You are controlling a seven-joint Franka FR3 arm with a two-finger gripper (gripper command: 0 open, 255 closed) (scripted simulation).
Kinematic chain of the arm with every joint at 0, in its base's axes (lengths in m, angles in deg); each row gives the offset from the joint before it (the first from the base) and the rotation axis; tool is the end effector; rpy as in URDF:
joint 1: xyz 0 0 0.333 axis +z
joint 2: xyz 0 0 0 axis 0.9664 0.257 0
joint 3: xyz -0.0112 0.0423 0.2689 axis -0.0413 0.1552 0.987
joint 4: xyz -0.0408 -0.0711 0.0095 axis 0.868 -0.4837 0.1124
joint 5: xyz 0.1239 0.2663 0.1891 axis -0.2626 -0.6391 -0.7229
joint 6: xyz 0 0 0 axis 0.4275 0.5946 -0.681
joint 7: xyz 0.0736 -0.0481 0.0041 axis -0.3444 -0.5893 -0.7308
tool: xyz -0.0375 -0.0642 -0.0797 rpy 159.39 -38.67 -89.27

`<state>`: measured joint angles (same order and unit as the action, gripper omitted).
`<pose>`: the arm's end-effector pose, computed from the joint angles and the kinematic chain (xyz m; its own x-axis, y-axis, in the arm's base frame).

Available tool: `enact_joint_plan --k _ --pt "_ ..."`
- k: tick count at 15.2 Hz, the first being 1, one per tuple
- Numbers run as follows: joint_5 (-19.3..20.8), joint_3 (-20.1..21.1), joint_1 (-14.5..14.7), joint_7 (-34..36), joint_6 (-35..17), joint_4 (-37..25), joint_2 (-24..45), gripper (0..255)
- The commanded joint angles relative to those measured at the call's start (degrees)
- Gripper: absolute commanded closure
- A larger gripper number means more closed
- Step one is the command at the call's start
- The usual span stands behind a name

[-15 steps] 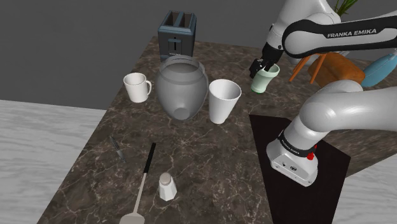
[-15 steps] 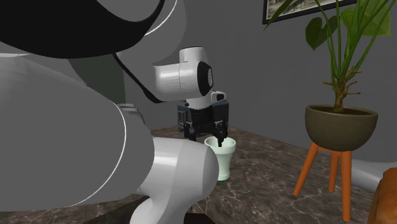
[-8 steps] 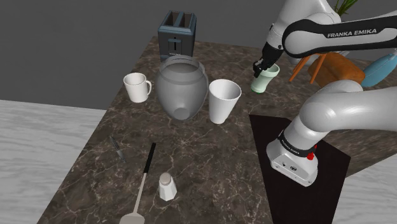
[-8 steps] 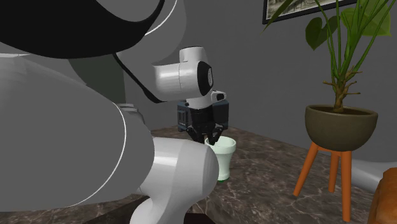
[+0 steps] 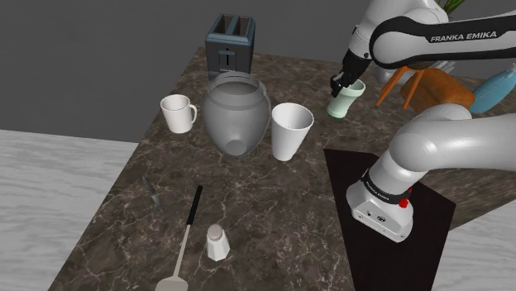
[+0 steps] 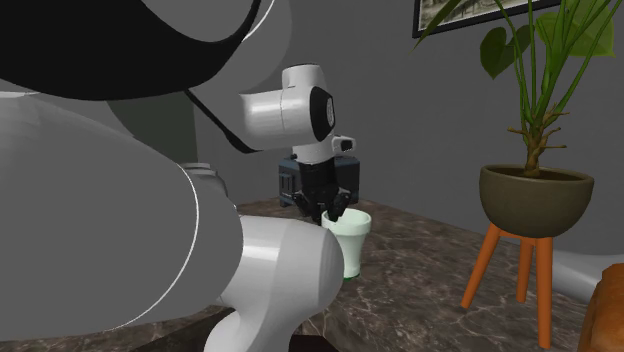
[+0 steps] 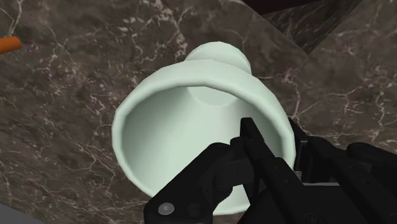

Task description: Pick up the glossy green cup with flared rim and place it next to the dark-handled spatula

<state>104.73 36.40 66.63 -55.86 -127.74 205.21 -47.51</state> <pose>0.2590 -0.0804 0.4093 0.9592 -0.2110 0.1884 -0.2337 -0.9664 0.1075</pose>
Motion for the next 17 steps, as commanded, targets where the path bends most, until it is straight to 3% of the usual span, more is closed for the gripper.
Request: enact_joint_plan --k 1,17 --pt "-0.4 0.2 0.2 -0.2 1.9 -1.3 -0.7 255" --pt "-2.6 1.7 1.4 -1.6 14.5 -13.2 -1.4 255"
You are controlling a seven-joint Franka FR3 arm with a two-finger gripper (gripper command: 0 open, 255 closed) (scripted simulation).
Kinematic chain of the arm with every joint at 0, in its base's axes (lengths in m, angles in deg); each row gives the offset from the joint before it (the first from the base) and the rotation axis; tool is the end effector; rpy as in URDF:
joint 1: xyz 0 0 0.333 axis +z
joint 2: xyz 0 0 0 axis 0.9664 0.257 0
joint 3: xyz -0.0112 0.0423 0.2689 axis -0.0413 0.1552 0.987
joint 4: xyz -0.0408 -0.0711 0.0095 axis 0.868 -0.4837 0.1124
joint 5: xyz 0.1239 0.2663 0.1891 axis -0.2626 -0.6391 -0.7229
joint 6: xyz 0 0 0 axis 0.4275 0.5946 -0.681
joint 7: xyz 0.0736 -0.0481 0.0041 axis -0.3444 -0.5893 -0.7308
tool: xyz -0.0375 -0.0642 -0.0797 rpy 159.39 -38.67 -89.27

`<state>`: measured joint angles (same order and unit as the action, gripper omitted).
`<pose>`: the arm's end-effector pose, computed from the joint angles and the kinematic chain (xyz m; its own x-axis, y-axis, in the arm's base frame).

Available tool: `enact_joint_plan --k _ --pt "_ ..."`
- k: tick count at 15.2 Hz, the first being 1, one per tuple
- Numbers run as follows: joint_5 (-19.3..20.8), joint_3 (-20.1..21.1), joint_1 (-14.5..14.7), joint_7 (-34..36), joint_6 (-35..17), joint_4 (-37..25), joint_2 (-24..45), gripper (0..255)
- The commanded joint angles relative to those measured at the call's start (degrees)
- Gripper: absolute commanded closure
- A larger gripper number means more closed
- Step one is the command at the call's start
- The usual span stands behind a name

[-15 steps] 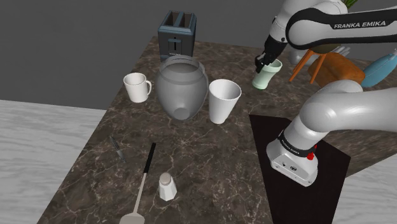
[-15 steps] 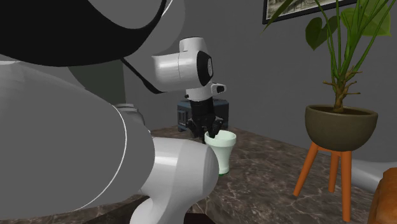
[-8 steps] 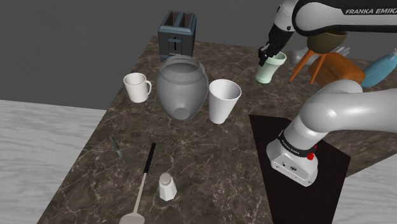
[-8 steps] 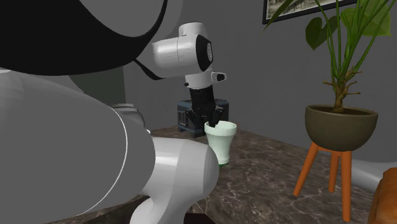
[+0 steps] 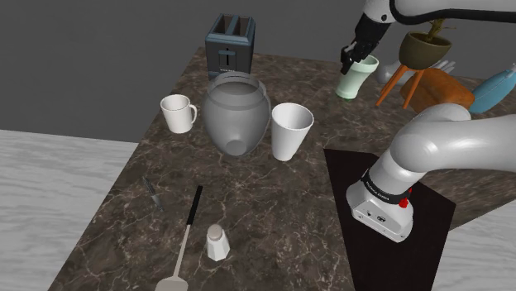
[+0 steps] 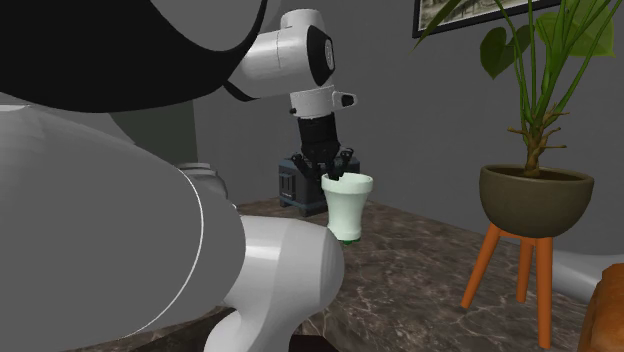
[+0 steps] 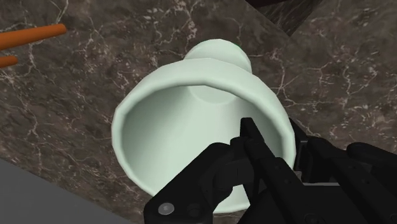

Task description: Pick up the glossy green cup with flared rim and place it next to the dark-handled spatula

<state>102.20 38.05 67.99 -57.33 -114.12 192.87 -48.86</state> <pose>0.2570 -0.0790 0.4888 0.9592 -0.2110 0.1883 -0.2337 -0.9664 0.1074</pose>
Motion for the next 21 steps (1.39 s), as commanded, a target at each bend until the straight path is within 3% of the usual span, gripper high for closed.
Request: enact_joint_plan --k 1,19,21 --pt "-0.2 0.1 0.1 -0.2 1.6 -1.7 0.1 255" --pt "-1.8 1.4 0.7 -1.7 13.5 -17.4 3.9 255" --pt "-2.6 2.8 1.0 -0.5 14.3 -17.0 2.8 255"
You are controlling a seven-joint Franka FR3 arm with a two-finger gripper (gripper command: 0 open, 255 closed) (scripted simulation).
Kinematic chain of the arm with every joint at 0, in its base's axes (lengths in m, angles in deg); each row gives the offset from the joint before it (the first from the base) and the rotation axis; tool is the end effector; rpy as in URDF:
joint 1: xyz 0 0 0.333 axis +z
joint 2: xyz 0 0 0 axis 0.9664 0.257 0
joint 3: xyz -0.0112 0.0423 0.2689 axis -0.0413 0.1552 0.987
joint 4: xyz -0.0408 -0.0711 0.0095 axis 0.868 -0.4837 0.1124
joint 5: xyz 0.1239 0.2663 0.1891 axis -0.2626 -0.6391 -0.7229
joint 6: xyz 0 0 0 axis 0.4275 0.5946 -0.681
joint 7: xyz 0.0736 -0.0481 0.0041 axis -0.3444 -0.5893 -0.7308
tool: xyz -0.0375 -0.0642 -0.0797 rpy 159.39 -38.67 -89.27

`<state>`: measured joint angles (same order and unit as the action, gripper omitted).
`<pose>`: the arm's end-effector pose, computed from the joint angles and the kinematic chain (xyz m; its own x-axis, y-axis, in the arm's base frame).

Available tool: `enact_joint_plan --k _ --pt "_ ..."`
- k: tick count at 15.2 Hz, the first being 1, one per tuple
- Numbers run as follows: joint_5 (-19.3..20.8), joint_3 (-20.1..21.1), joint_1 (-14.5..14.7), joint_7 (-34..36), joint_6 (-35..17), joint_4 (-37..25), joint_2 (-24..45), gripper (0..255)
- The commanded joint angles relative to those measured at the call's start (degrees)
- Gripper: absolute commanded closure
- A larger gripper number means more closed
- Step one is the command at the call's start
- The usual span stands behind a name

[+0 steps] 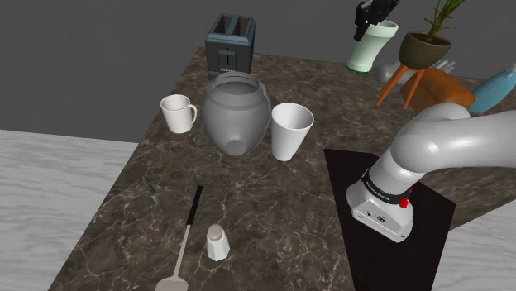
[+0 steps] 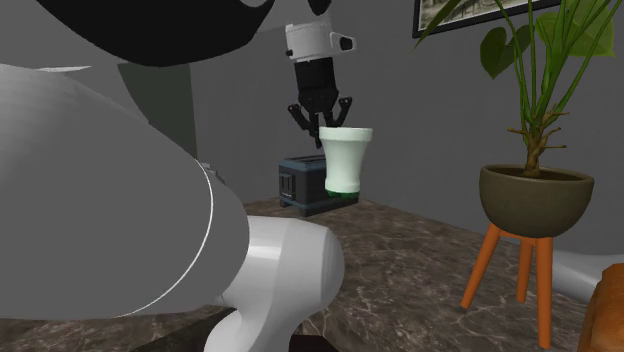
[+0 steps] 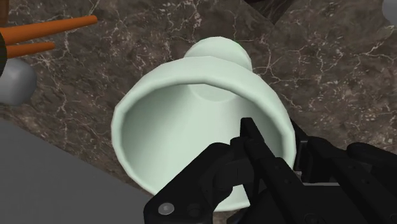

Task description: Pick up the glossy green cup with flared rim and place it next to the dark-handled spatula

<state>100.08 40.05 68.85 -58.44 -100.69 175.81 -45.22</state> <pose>0.2549 -0.0732 0.5809 0.9593 -0.2105 0.1882 -0.2332 -0.9664 0.1077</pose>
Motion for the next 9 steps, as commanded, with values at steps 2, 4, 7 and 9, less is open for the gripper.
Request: enact_joint_plan --k 2,4,7,9 --pt "-2.3 3.5 0.9 2.9 2.3 0.8 -2.7 255" --pt "-4.2 6.2 1.7 5.3 3.8 1.4 -4.4 255" --pt "-7.3 10.5 3.0 9.0 5.8 1.6 -6.3 255" --pt "-9.5 13.3 3.9 11.6 7.1 1.5 -7.2 255"
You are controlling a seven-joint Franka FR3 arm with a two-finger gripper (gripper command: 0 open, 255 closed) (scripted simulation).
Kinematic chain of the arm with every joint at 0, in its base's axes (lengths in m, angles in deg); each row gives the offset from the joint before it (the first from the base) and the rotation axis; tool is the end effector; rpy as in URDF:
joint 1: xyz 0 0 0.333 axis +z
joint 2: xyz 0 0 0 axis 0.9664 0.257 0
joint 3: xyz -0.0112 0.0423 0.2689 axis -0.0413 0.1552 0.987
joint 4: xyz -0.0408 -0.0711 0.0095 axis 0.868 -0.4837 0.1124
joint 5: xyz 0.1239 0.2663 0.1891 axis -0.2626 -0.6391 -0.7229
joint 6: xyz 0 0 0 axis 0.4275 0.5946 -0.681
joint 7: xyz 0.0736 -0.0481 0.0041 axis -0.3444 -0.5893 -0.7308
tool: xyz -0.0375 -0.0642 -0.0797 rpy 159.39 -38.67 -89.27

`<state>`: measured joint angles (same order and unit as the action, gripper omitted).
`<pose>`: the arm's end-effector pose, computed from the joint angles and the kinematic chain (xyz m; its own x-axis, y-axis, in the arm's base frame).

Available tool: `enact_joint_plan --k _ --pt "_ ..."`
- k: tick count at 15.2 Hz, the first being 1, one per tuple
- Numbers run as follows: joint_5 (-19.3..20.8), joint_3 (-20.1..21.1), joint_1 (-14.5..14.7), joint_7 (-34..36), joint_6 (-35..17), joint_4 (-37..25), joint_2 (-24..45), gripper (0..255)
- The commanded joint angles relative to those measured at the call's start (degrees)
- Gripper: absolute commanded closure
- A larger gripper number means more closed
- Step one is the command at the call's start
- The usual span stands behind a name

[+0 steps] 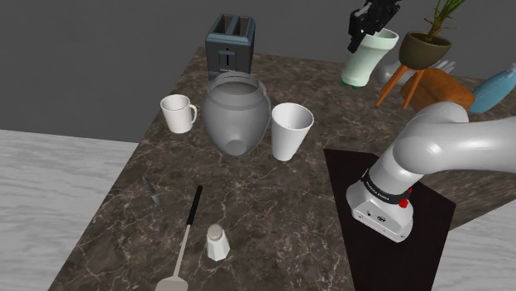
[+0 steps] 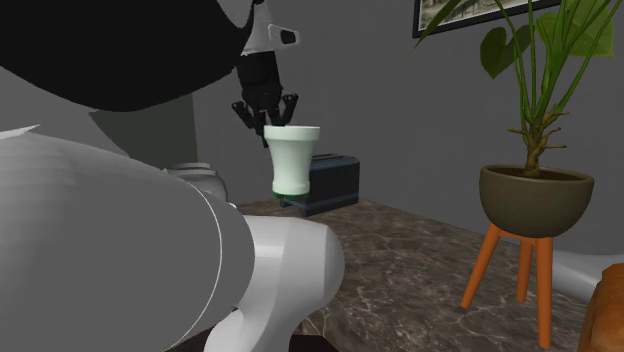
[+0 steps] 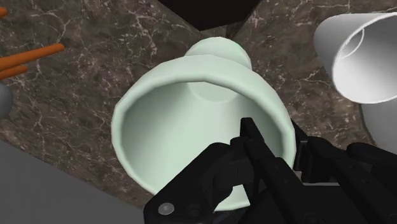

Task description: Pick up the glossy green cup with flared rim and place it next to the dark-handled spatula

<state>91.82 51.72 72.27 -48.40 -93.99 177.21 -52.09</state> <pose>0.2234 0.0270 0.5857 0.9594 -0.2098 0.1886 -0.2325 -0.9667 0.1074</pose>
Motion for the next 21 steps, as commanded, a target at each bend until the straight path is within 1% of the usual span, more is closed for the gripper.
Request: enact_joint_plan --k 1,7,12,17,21 --pt "-2.4 3.1 0.9 2.8 0.9 -0.1 -0.7 255" --pt "-9.1 11.7 3.0 10.5 3.9 -2.5 -1.2 255" --pt "-14.5 18.9 3.8 17.0 5.6 -6.2 0.1 255" --pt "-19.2 26.1 3.5 23.6 6.8 -11.4 2.7 255" --pt "-22.5 32.0 2.3 28.8 7.5 -16.6 5.5 255"
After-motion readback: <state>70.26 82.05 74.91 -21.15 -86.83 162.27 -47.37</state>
